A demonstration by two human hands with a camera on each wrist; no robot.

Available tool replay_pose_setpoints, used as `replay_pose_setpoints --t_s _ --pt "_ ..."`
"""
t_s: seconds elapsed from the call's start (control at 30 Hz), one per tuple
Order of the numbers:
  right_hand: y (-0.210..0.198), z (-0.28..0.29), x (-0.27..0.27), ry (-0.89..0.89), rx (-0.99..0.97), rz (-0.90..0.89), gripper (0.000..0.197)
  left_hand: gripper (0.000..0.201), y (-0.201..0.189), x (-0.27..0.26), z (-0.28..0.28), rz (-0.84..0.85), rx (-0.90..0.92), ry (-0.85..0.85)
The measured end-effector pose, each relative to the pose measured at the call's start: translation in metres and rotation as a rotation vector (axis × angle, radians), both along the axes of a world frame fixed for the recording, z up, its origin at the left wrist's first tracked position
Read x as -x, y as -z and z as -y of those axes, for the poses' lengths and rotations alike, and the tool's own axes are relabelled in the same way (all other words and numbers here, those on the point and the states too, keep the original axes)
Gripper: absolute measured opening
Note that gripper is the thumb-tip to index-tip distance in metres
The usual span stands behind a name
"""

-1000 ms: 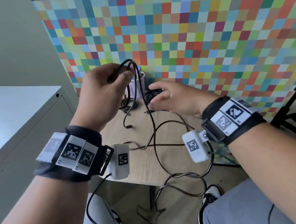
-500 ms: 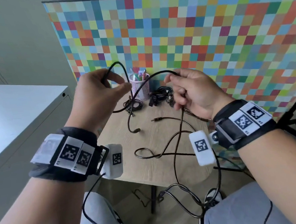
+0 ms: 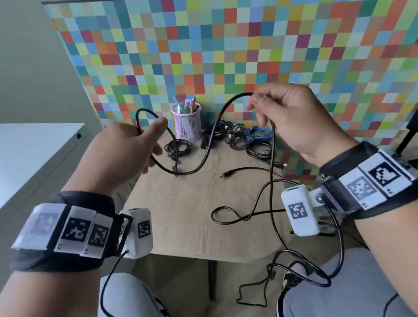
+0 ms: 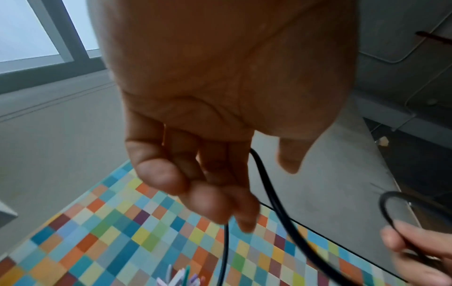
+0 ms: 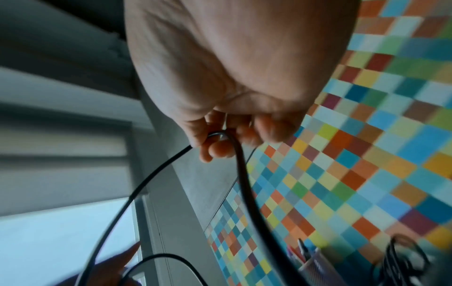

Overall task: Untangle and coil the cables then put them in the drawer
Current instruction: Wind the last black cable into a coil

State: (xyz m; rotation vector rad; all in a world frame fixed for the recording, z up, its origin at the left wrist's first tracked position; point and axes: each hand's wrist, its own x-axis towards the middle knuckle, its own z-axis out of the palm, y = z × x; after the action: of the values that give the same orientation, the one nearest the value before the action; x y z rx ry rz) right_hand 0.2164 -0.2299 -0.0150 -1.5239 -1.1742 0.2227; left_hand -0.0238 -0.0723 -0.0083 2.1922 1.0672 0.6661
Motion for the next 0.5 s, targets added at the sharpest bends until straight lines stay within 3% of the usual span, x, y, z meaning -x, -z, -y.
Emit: replay_pose_setpoints --t_s 0.1,0.2,0.27,0.33,0.4,0.43,0.5 --pt "-0.004 -0.002 0.001 0.081 -0.008 0.073 0.025 0.058 0.004 -0.005 0.014 0.046 0.193 0.152" --pt "-0.004 -0.007 0.008 0.057 -0.033 -0.053 0.025 0.055 0.019 -0.013 0.03 0.239 0.434 0.343" --pt "-0.005 -0.009 0.014 0.018 -0.035 -0.142 0.025 0.068 0.035 -0.022 0.042 0.324 0.539 0.472" --pt "-0.008 -0.011 0.019 -0.005 -0.048 -0.209 0.026 0.083 0.06 -0.032 0.048 0.281 0.532 0.562" --pt "-0.011 -0.012 0.024 -0.029 -0.073 -0.285 0.027 0.097 0.081 -0.043 0.06 0.093 0.451 0.642" --pt "-0.013 -0.013 0.025 -0.042 -0.083 -0.327 0.028 0.095 0.088 -0.048 0.068 0.007 0.394 0.662" --pt "-0.015 -0.013 0.026 -0.063 -0.099 -0.401 0.027 0.056 0.099 -0.058 0.077 -0.016 0.307 0.646"
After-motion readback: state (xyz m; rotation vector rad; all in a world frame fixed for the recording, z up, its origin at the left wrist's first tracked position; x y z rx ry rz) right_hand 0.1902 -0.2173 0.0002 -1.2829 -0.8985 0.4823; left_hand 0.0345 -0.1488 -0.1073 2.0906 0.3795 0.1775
